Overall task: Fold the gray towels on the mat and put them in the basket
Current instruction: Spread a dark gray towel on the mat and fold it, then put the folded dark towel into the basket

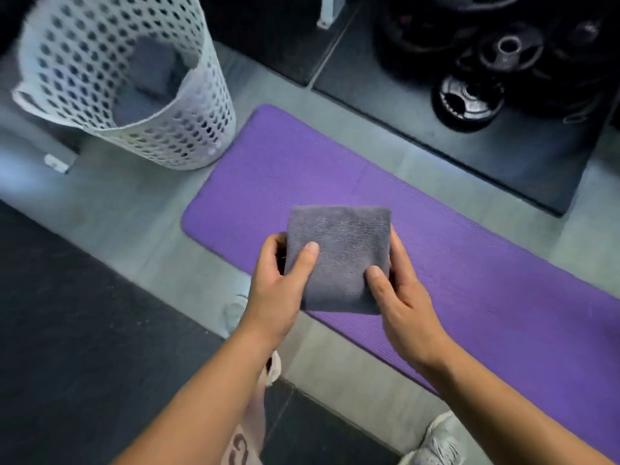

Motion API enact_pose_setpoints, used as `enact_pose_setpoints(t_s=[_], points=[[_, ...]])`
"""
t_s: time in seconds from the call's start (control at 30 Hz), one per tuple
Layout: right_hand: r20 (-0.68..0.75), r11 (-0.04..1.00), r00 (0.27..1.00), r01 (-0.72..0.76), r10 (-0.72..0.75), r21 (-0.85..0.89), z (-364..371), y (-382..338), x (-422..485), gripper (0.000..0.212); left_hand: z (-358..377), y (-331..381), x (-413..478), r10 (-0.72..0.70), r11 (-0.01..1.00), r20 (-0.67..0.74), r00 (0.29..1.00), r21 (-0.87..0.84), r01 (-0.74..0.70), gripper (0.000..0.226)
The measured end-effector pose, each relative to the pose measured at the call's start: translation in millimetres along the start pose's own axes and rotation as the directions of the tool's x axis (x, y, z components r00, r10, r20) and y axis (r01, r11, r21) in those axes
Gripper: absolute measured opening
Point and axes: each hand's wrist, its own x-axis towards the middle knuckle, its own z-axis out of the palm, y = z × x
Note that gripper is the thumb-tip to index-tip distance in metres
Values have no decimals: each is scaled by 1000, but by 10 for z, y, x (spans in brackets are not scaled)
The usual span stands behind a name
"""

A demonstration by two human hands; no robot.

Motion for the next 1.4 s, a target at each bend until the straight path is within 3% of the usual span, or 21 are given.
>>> enact_pose_setpoints(t_s=[0.13, 0.33, 0.47, 0.63, 1.03, 1.4], points=[[109, 1000, 994, -11, 13, -22, 805, -816, 470, 72, -962, 666, 243, -5, 1000, -79, 997, 10, 6, 48], [190, 1000, 982, 10, -9, -6, 1943, -1683, 1127, 67, -2247, 1421, 746, -1, 1000, -110, 994, 30, 5, 33], [239, 1000, 971, 1, -4, 13, 2511, -2036, 1582, 68, -2871, 1715, 1118, 11, 999, -120, 993, 51, -5, 16], [247, 1000, 969, -17, 16, 5, 2959, -2236, 2191, 72, -3341, 1905, 1742, -18, 997, -118, 993, 68, 26, 13], [-35, 979, 983, -175, 180, 105, 3629, -1926, 3662, 59, -3677, 2048, 3697, -134, 974, 84, 987, 196, 116, 27], [-311, 977, 928, -211, 206, 19, 4151, -1480, 4849, 75, -3680, 1764, 5319, -173, 956, 233, 957, 275, 105, 18]])
